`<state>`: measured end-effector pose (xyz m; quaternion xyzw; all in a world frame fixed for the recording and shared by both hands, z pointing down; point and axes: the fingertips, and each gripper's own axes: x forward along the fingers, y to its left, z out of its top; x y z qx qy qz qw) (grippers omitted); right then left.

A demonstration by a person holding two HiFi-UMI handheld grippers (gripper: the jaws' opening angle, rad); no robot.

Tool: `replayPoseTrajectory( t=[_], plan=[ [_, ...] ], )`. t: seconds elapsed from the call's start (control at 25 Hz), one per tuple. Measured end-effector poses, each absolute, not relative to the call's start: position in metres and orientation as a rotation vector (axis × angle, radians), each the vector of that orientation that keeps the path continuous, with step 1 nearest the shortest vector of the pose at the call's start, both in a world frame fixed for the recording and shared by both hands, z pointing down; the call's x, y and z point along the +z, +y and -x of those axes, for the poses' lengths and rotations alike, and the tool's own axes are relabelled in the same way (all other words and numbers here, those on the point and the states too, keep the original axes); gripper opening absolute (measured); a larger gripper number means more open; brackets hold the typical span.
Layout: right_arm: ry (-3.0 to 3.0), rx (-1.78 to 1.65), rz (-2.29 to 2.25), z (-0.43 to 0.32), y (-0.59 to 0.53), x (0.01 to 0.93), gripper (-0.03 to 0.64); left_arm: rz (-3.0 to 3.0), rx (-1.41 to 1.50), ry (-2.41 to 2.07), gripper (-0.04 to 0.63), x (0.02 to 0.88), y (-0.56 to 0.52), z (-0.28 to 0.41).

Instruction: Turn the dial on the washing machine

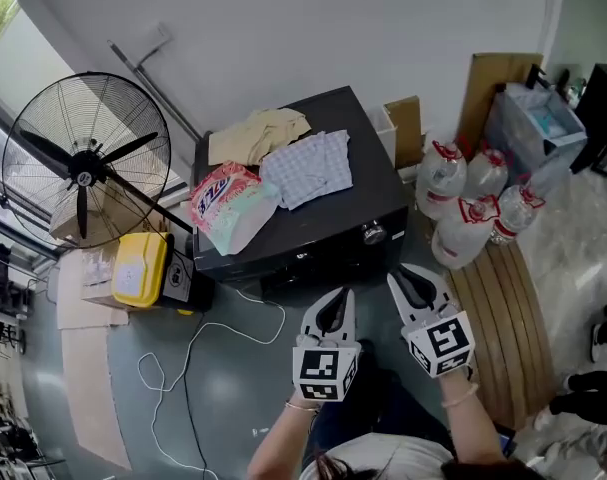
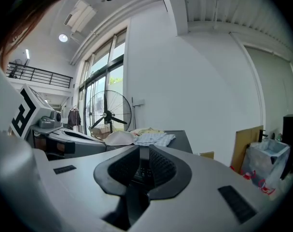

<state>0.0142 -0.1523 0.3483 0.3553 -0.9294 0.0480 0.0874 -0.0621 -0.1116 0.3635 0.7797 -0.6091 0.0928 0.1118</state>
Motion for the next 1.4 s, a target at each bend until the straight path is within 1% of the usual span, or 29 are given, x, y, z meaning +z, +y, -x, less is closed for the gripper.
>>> replayPoseTrajectory(
  t=[0.68,1.4],
  plan=[
    [-2.654,0.190,-1.113,0.009,-0.211,0.421,0.133,-2.350,0.252,-1.696,0.015,0.417,-0.171,0.074],
    [-2.513,0.280,-1.124,0.019,-0.255,0.482,0.238,-2.324,0.242,-1.650,0.015,0.448,-0.212,0.081]
  ],
)
